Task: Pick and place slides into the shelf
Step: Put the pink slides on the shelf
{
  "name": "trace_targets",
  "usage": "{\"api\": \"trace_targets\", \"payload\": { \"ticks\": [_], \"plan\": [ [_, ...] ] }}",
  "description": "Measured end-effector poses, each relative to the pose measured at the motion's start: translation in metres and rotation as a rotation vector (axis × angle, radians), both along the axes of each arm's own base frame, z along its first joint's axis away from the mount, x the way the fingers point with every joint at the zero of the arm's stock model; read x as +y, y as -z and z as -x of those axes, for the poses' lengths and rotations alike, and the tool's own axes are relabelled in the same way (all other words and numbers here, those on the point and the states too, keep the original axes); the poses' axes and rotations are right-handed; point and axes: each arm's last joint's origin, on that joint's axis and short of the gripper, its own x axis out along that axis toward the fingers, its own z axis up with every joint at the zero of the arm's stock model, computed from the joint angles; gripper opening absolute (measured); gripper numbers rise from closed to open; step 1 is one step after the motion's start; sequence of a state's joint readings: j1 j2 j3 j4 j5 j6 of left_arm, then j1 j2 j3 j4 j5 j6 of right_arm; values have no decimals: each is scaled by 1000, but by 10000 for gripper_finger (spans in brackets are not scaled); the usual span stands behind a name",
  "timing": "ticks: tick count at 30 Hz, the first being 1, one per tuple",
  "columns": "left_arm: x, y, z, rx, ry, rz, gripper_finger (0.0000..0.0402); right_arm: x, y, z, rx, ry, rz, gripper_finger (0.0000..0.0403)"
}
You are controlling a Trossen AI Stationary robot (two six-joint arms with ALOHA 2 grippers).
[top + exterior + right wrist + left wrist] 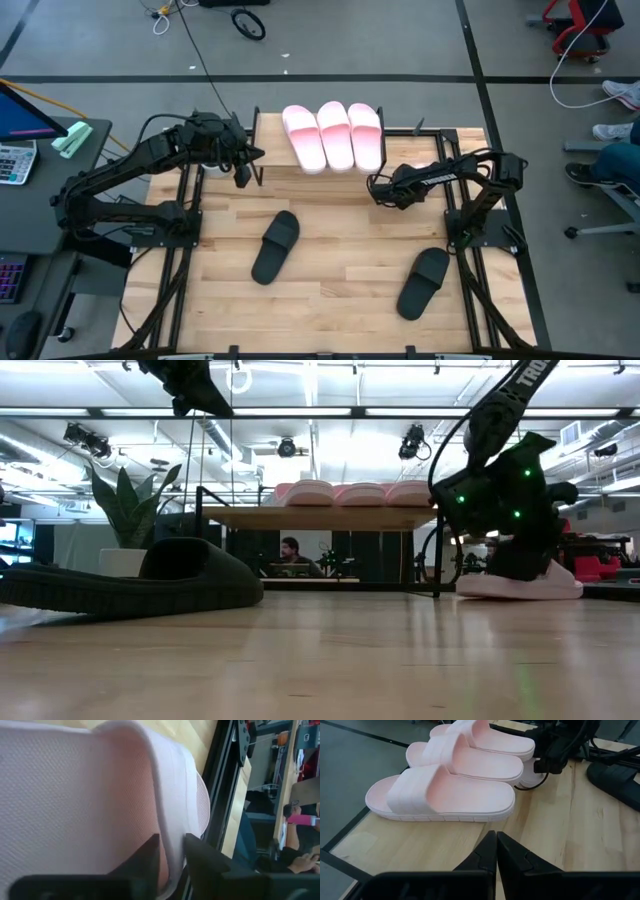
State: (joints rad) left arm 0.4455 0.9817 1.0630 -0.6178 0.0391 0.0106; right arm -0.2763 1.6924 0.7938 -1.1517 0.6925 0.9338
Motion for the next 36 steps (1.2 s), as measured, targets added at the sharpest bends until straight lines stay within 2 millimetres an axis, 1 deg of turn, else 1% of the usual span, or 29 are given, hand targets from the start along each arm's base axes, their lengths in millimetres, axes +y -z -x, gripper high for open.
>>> {"api": "trace_targets", "payload": {
  "ticks": [4, 5, 8, 11, 13, 15, 20, 22, 24, 26, 29, 33, 36],
  "plan": [
    [0, 0, 0, 0, 0, 0, 18, 8, -2, -5, -14, -20, -44, 26],
    [0, 0, 0, -1, -1, 1, 20, 13, -3, -8, -19, -32, -65, 16],
    [0, 0, 0, -12, -17, 28, 23, 32, -8, -16, -26, -84, -118, 18],
    [-2, 0, -1, -27, -29, 64, 24, 59, -19, -24, -29, -132, -150, 15],
    [-6, 0, -3, -27, -11, 66, 22, 81, -30, -31, -45, -175, -165, 11],
    [-11, 0, -5, -24, 25, 61, 20, 103, -42, -41, -98, -241, -169, 12],
    [-33, 0, -12, -5, 164, 24, 21, 152, -81, -70, -349, -427, -153, 12],
    [-43, 0, -14, -2, 223, 18, 26, 168, -101, -81, -452, -522, -108, 10],
    [-53, 0, -16, -1, 274, 16, 33, 179, -119, -89, -534, -616, -25, 10],
    [-62, 2, -22, 4, 323, 18, 41, 184, -137, -97, -614, -675, 81, 11],
    [-73, 9, -33, 36, 381, 24, 57, 182, -159, -109, -709, -712, 206, 13],
    [-84, 24, -51, 107, 437, 37, 84, 170, -174, -127, -699, -800, 314, 10],
    [-89, 33, -61, 150, 446, 61, 100, 157, -182, -145, -685, -874, 384, 10]
  ]
}}
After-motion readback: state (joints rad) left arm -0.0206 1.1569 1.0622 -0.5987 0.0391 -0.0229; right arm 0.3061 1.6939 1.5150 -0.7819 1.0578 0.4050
